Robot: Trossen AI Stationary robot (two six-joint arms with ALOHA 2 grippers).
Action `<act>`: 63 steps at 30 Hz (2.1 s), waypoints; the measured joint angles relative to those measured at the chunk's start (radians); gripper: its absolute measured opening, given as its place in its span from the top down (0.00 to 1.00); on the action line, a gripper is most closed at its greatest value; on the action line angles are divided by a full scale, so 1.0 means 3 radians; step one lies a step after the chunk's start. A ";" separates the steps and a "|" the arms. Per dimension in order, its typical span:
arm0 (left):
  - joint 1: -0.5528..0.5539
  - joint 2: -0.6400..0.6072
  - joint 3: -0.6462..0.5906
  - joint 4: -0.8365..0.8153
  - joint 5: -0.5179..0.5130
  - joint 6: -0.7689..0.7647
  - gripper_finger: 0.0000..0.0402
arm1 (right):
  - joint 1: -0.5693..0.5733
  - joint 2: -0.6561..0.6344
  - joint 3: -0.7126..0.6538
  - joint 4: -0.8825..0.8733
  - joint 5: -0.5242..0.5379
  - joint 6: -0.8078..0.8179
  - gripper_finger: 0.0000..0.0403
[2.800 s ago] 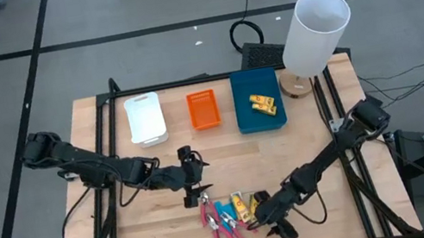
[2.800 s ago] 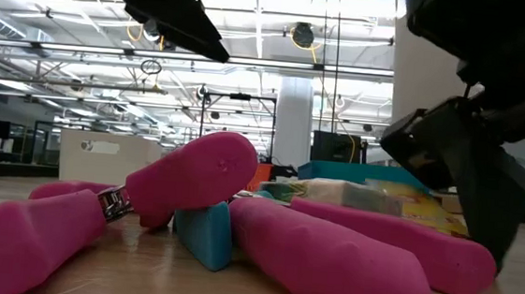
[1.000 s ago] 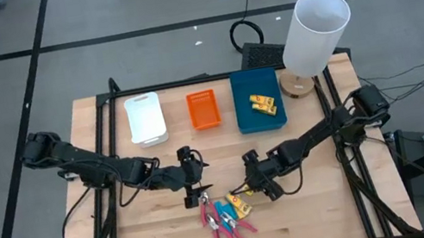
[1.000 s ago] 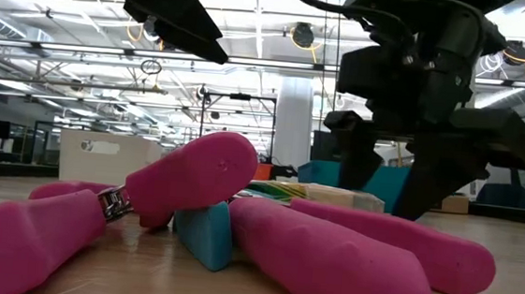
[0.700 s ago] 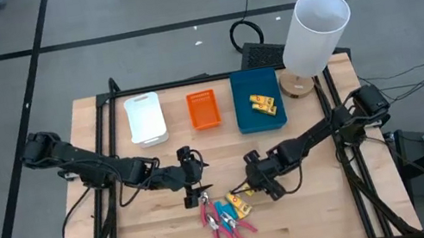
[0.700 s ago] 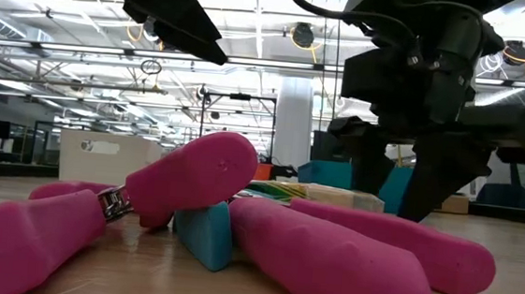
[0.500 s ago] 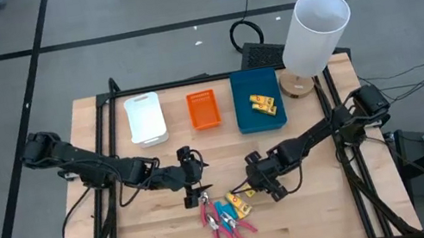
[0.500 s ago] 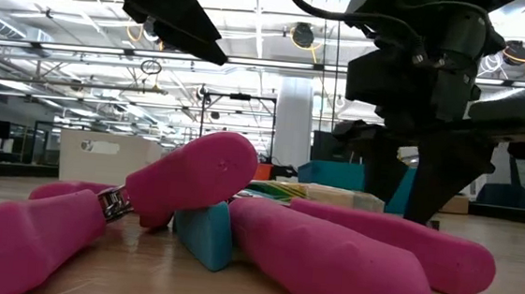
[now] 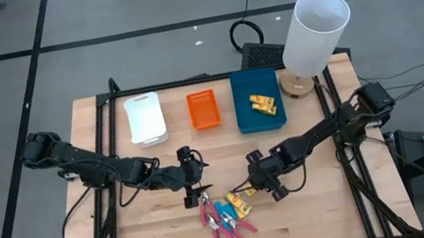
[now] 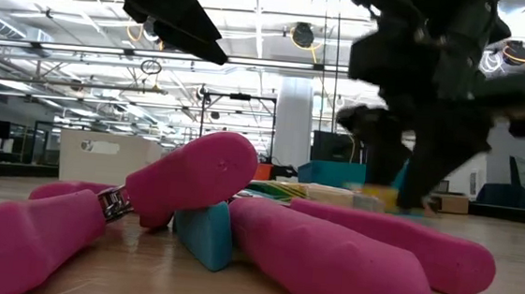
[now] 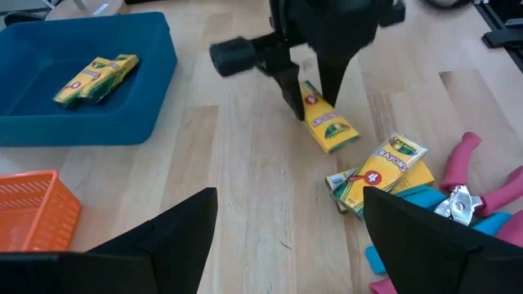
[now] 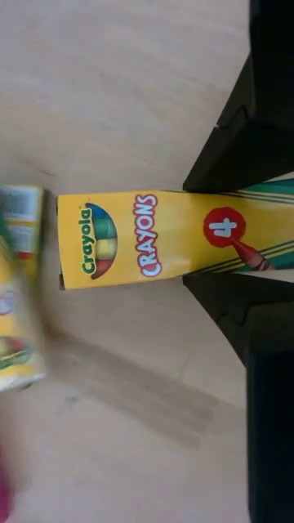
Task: Pick & Place School Supplies
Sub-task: Put the crayon box into the blue bin
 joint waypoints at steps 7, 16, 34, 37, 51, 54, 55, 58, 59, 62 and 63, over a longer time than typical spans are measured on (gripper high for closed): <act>0.0000 0.0000 0.0000 0.0000 0.0000 0.0007 0.23 | 0.0001 -0.0386 0.0004 0.0011 0.0004 0.0175 0.64; 0.0000 0.0000 0.0000 0.0009 -0.0001 -0.0006 0.23 | 0.0001 -0.0896 0.0005 -0.0163 0.0452 0.0353 0.65; -0.0001 0.0000 -0.0001 0.0053 -0.0001 -0.0010 0.23 | -0.0488 -0.1348 0.0008 -0.0241 0.1574 0.1267 0.64; -0.0001 0.0000 -0.0001 0.0055 -0.0001 -0.0010 0.23 | -0.0668 -0.1348 0.0008 -0.0244 0.1573 0.1309 0.63; 0.0000 0.0000 -0.0001 0.0055 -0.0001 -0.0013 0.23 | -0.1479 -0.1309 0.0010 -0.0640 0.1558 0.1665 0.64; -0.0001 0.0000 -0.0001 0.0056 -0.0001 -0.0013 0.23 | -0.1638 -0.1251 0.0000 -0.0645 0.1560 0.1695 0.65; -0.0001 0.0000 -0.0001 0.0054 -0.0001 -0.0013 0.23 | -0.1683 -0.1246 -0.0037 -0.0613 0.1556 0.1693 0.65; -0.0001 0.0000 0.0000 0.0058 -0.0001 -0.0013 0.23 | -0.1819 -0.1258 -0.0175 -0.0418 0.1491 0.1686 0.64; -0.0001 0.0000 0.0000 0.0073 -0.0001 -0.0013 0.23 | -0.1859 -0.1258 -0.0234 -0.0352 0.1432 0.1687 0.64; -0.0001 0.0000 0.0000 0.0151 -0.0002 -0.0013 0.23 | -0.1953 -0.1252 -0.0420 -0.0231 0.1260 0.1707 0.64; -0.0001 0.0000 0.0000 0.0185 -0.0001 -0.0013 0.23 | -0.1974 -0.1252 -0.0470 -0.0156 0.1206 0.1707 0.64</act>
